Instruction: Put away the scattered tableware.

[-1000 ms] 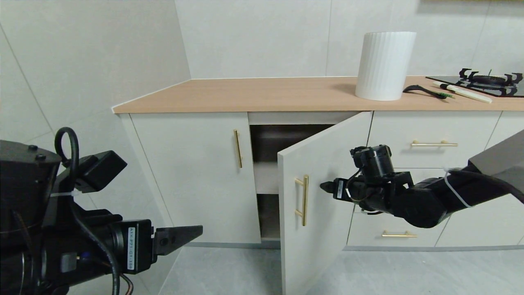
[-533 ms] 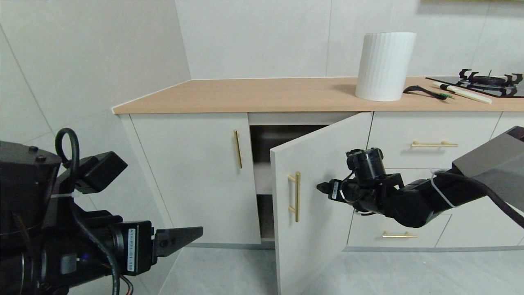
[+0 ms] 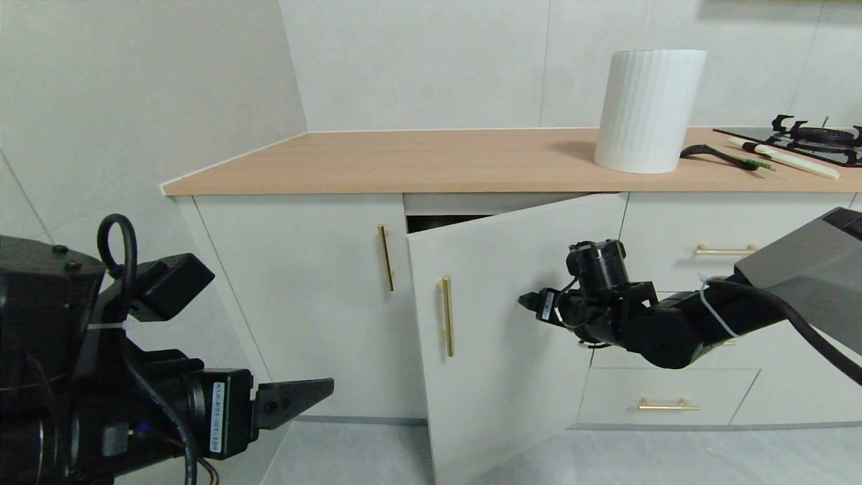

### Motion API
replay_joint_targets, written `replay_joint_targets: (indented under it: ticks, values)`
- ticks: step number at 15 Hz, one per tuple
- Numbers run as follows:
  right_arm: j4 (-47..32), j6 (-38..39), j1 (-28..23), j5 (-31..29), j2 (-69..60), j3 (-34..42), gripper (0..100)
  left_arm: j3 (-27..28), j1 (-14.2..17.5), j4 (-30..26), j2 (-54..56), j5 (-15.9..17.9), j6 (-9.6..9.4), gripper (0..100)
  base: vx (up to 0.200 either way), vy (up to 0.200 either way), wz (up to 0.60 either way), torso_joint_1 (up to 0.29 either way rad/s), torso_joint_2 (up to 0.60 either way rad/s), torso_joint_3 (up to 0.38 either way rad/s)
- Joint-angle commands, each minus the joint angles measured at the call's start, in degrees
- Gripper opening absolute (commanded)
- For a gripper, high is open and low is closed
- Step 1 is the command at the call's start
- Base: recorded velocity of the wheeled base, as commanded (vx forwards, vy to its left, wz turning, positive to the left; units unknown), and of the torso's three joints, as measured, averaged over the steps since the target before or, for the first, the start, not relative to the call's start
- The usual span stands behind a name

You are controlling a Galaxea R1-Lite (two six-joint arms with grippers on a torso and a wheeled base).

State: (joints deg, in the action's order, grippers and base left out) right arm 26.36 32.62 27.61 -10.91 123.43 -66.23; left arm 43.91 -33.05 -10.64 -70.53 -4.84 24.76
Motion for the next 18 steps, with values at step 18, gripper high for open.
replay_joint_targets:
  ticks: [18]
  values:
    - [-0.25, 10.09, -4.32, -14.93, 12.19, -19.46, 100, -0.23, 0.0, 0.01, -0.48, 0.01, 0.03, 100, 0.0, 0.0, 0.0, 0.0, 0.0, 0.0]
